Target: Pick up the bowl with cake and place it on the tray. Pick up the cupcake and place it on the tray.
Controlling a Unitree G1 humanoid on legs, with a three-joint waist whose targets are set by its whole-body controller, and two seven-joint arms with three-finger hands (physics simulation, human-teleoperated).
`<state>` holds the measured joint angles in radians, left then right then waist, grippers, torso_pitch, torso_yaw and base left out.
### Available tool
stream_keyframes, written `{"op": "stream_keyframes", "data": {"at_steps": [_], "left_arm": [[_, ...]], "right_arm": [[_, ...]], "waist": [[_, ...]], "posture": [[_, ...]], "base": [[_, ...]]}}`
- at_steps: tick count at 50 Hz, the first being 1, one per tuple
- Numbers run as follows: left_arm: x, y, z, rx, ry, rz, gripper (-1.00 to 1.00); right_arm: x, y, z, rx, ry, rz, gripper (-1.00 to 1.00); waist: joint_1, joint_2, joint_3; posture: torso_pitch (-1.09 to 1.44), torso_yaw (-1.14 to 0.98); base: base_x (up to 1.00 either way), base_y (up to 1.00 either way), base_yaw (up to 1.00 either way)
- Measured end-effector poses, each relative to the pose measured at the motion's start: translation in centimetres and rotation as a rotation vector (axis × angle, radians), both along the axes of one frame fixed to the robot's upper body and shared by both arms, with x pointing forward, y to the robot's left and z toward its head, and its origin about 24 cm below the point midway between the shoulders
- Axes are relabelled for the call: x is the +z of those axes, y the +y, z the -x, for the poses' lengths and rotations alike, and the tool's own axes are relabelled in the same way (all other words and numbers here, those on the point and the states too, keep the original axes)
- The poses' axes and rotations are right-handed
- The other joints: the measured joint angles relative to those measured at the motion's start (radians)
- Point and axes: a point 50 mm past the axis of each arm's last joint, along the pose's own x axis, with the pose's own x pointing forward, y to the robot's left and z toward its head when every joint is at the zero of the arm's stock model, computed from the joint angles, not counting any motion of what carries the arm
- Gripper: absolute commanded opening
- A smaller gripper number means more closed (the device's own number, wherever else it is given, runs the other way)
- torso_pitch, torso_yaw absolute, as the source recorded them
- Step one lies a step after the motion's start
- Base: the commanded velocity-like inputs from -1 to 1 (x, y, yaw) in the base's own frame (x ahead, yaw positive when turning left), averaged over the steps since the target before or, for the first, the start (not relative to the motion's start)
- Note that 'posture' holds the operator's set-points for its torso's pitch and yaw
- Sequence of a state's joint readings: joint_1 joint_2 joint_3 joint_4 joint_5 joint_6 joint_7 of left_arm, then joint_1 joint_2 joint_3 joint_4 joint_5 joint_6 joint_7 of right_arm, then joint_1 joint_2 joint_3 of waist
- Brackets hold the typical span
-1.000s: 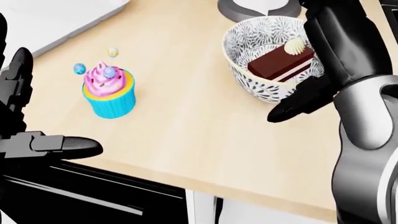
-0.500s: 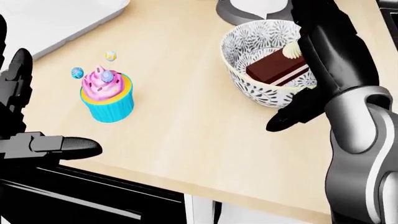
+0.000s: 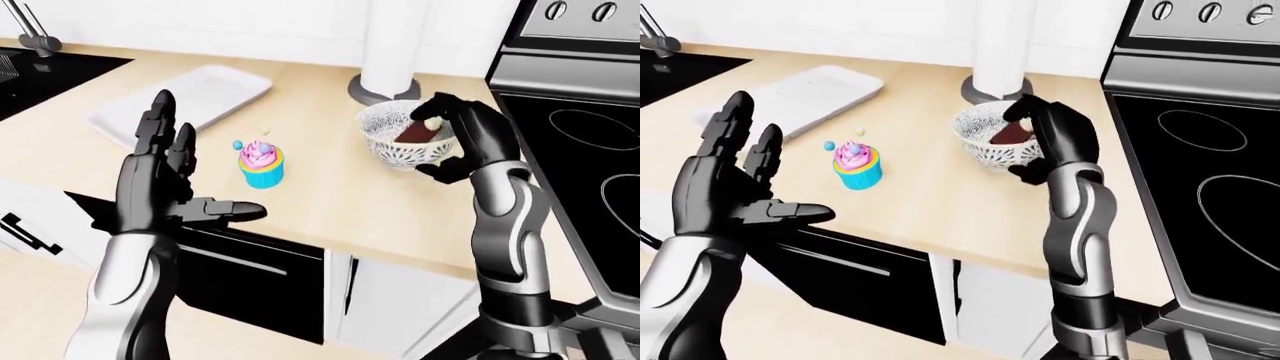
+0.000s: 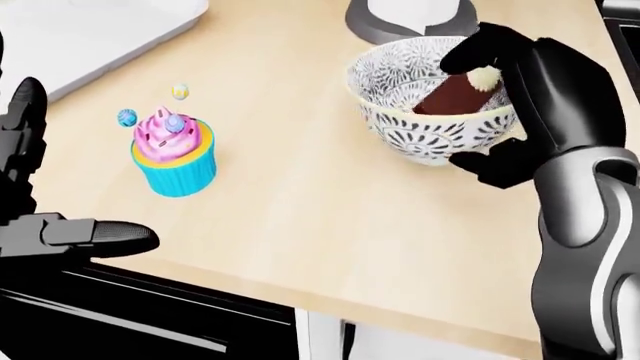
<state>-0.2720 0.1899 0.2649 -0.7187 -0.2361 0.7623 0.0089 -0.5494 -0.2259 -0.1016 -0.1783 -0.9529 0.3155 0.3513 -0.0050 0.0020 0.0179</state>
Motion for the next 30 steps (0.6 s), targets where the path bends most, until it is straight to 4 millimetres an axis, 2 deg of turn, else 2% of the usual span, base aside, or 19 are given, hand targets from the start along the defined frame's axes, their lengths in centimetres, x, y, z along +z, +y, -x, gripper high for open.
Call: {"op": "stream_keyframes", "data": {"at_steps": [2,3,4,7,18,30], "left_arm": [[0.0,0.0,0.0,-0.003,0.001,0.010,1.00],[0.0,0.1,0.0,-0.005,0.001,0.013,1.00],[0.0,0.0,0.0,-0.006,0.001,0.015,1.00],[0.0,0.0,0.0,-0.014,0.000,0.017,1.00],[-0.3,-0.1,-0.2,-0.017,0.008,0.021,1.00],[0.1,-0.1,-0.1,-0.017,-0.002,0.018,1.00]], "right_arm": [[0.0,-0.3,0.1,-0.017,-0.001,0.004,-0.59],[-0.2,-0.4,0.1,-0.024,0.002,0.006,-0.65],[-0.1,-0.5,0.1,-0.026,-0.007,0.002,-0.87],[-0.4,-0.4,0.2,-0.022,-0.003,0.012,-1.00],[-0.7,-0.1,0.0,0.010,0.019,0.021,-1.00],[1.3,0.1,1.0,0.066,0.045,0.010,-1.00]], "waist": [[-0.003,-0.002,-0.003],[-0.004,-0.002,-0.004],[-0.004,-0.002,-0.004],[-0.005,-0.001,-0.006],[-0.008,-0.003,-0.006],[-0.001,0.001,0.017]], "posture": [[0.00,0.00],[0.00,0.00],[0.00,0.00],[0.00,0.00],[0.00,0.00],[0.00,0.00]], "base": [[0.00,0.00,0.00],[0.00,0.00,0.00],[0.00,0.00,0.00],[0.00,0.00,0.00],[0.00,0.00,0.00],[0.00,0.00,0.00]]}}
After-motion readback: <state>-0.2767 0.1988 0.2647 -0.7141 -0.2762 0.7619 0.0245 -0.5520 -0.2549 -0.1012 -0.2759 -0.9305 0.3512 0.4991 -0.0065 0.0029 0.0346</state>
